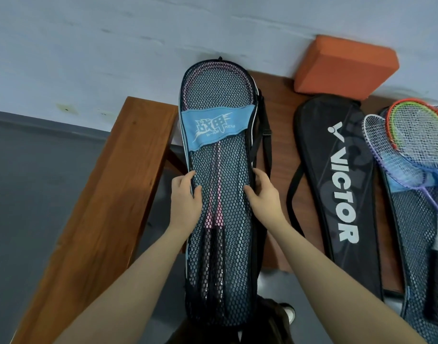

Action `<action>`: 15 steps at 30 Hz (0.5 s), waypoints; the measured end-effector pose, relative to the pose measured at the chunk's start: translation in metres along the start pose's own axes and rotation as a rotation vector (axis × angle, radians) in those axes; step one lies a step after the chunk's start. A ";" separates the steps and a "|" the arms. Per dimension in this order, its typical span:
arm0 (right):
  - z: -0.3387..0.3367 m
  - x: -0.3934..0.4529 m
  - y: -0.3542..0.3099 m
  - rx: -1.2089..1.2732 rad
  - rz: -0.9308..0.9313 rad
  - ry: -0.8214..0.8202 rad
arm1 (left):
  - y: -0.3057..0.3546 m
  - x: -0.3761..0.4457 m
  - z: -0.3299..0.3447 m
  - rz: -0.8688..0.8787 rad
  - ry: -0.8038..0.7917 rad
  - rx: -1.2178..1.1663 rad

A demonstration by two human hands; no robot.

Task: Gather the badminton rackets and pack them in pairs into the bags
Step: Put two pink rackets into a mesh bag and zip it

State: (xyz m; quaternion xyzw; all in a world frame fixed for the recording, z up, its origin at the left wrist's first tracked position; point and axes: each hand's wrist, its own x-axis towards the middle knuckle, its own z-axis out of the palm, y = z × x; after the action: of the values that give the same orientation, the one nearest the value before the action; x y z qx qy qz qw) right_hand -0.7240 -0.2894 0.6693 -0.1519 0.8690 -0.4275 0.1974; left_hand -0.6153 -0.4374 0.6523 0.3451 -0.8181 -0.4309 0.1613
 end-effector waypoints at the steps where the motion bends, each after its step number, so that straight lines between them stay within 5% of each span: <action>1: -0.003 -0.002 0.001 0.004 -0.034 0.021 | 0.003 -0.001 0.002 0.026 0.003 0.002; 9: -0.015 -0.023 0.024 -0.053 -0.086 0.140 | 0.015 -0.009 0.022 0.097 -0.014 0.013; 15: -0.018 -0.016 0.034 -0.187 -0.065 0.118 | 0.000 -0.002 0.014 0.176 -0.075 0.418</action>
State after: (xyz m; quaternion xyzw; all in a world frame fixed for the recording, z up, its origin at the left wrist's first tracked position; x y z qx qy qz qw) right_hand -0.7213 -0.2501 0.6558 -0.1726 0.9097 -0.3591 0.1170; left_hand -0.6212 -0.4279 0.6441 0.2818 -0.9220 -0.2489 0.0927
